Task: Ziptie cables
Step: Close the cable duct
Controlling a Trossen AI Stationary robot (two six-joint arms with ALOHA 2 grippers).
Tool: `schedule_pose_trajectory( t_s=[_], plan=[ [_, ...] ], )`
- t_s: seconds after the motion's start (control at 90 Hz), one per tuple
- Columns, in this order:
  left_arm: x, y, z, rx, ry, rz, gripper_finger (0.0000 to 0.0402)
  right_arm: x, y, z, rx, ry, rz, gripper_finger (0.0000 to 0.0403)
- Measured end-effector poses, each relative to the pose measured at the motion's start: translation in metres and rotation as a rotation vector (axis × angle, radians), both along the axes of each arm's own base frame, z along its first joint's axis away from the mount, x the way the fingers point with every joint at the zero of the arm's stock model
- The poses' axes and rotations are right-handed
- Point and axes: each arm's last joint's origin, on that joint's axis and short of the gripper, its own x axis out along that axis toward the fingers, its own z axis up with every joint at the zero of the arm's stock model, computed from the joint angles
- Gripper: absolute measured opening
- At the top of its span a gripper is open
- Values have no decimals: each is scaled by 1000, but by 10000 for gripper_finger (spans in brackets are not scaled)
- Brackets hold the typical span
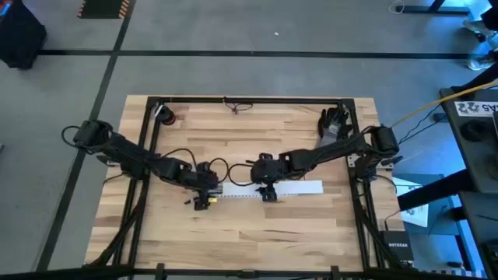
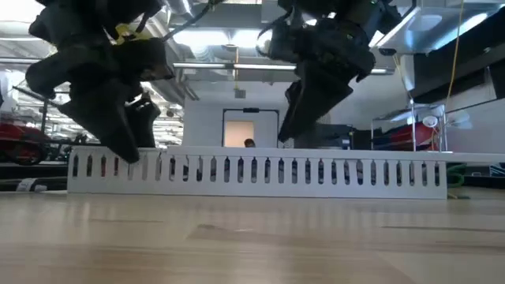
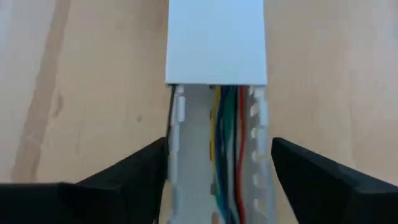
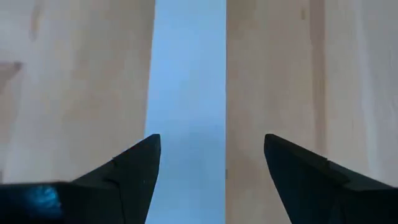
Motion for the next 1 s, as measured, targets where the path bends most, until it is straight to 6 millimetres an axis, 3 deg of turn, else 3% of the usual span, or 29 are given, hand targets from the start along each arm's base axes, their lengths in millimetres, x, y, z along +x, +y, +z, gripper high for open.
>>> schedule_pose_trajectory(
  t_s=[0.222, 0.489, 0.733, 0.867, 1.0],
  plan=[
    [4, -3, -5, -9, -8, 7, 183, -2, 2, -14, 10, 21, -18, 266],
    [13, -4, -11, -21, -55, -15, 141, 16, 4, -29, 45, -53, 0, 176],
    [20, -5, -14, -39, -80, -15, 145, 39, 7, -34, 52, -98, 10, 119],
    [21, -5, -14, -75, -75, -18, 164, 40, 7, -29, 18, -104, 42, 124],
    [25, -2, -9, -104, -67, -16, 205, 37, 6, -20, -41, -73, 59, 153]
  ],
)
